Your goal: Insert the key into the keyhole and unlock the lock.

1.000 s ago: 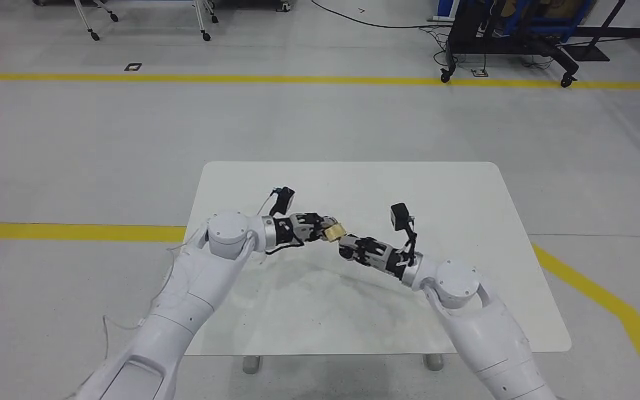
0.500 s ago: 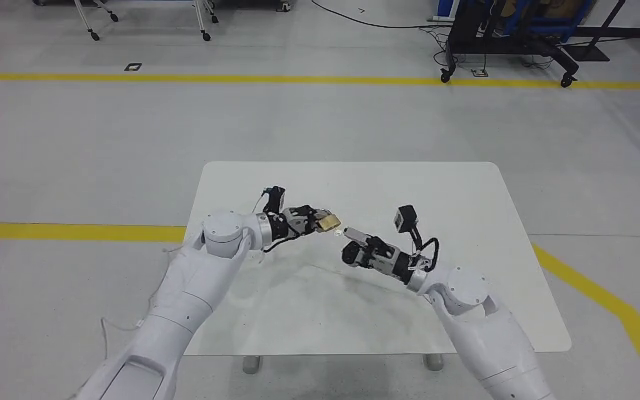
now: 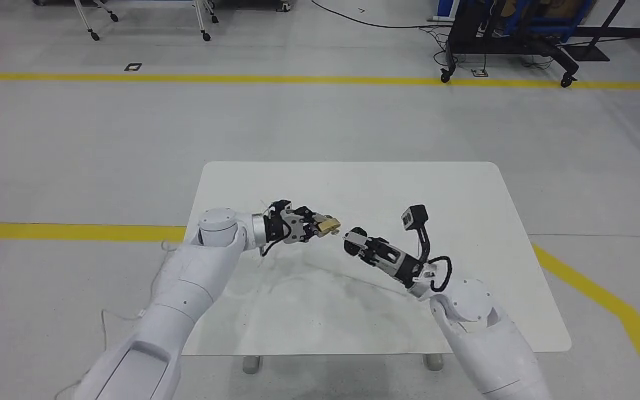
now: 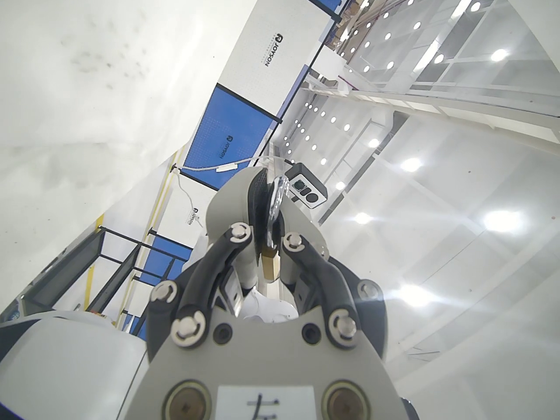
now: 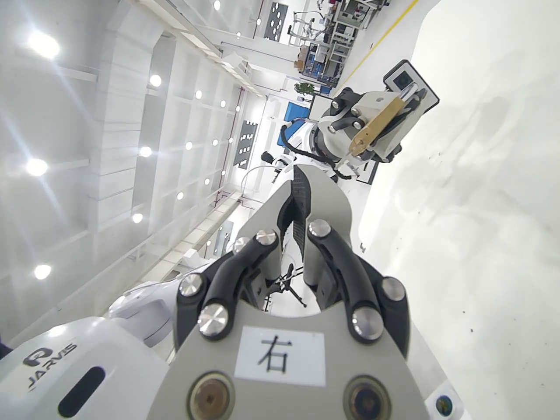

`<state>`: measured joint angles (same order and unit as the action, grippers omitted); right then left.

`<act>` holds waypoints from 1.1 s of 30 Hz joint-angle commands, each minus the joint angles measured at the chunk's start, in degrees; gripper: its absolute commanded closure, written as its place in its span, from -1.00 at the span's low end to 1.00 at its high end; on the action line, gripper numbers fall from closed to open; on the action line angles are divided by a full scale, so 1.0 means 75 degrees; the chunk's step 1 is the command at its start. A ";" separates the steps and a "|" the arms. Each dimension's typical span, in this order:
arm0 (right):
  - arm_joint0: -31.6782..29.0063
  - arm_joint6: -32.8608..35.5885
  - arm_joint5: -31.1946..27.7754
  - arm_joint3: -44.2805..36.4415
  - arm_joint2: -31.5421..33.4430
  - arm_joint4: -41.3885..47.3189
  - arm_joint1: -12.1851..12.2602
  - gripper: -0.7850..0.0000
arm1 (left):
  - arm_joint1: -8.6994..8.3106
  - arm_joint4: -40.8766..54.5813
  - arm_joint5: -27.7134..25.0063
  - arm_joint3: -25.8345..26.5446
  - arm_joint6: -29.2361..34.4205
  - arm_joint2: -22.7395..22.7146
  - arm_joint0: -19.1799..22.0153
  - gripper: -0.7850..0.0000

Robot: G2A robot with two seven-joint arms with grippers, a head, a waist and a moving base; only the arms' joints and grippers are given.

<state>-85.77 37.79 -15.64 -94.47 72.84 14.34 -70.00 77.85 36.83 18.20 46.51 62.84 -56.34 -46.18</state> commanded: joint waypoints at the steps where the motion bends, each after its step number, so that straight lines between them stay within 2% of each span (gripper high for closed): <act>1: 0.0031 -0.0168 -0.0033 -0.0013 -0.0085 -0.0212 -0.0009 1.00 | 0.0018 -0.0009 -0.0038 -0.0091 0.0034 0.0044 0.0048 1.00; 6: 0.0112 -0.0581 0.0098 -0.0027 -0.0251 -0.0550 -0.0032 1.00 | 0.0064 -0.0038 -0.0066 -0.0234 0.0107 0.0166 0.0138 1.00; 15: 0.0437 -0.1690 0.0810 0.0180 -0.0686 -0.1419 -0.0124 1.00 | 0.0112 -0.0040 -0.0202 -0.0401 0.0163 0.0257 0.0231 1.00; 21: 0.0412 -0.1911 0.0793 0.0095 -0.0713 -0.1455 -0.0139 1.00 | 0.0124 -0.0082 -0.0327 -0.0457 0.0053 0.0265 0.0268 1.00; 22: 0.0357 -0.1832 0.0754 0.0026 -0.0684 -0.1413 -0.0129 0.58 | 0.0124 -0.0124 -0.0443 -0.0437 -0.0065 0.0255 0.0262 1.00; 23: 0.0294 -0.1761 0.0745 -0.0043 -0.0629 -0.1372 -0.0115 -1.00 | 0.0119 -0.0174 -0.0587 -0.0399 -0.0204 0.0234 0.0255 1.00; 29: 0.0294 -0.1761 0.0745 -0.0043 -0.0629 -0.1372 -0.0115 -1.00 | 0.0042 -0.0673 -0.1459 0.0127 -0.1321 0.0059 0.0011 1.00; 33: 0.0284 -0.1759 0.0745 -0.0046 -0.0638 -0.1336 -0.0117 -1.00 | -0.0030 -0.0831 -0.1912 0.0665 -0.1704 -0.0119 -0.0303 1.00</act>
<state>-83.57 24.58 -10.05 -94.79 68.12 4.06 -70.87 77.78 30.88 4.70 50.44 50.58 -56.89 -47.77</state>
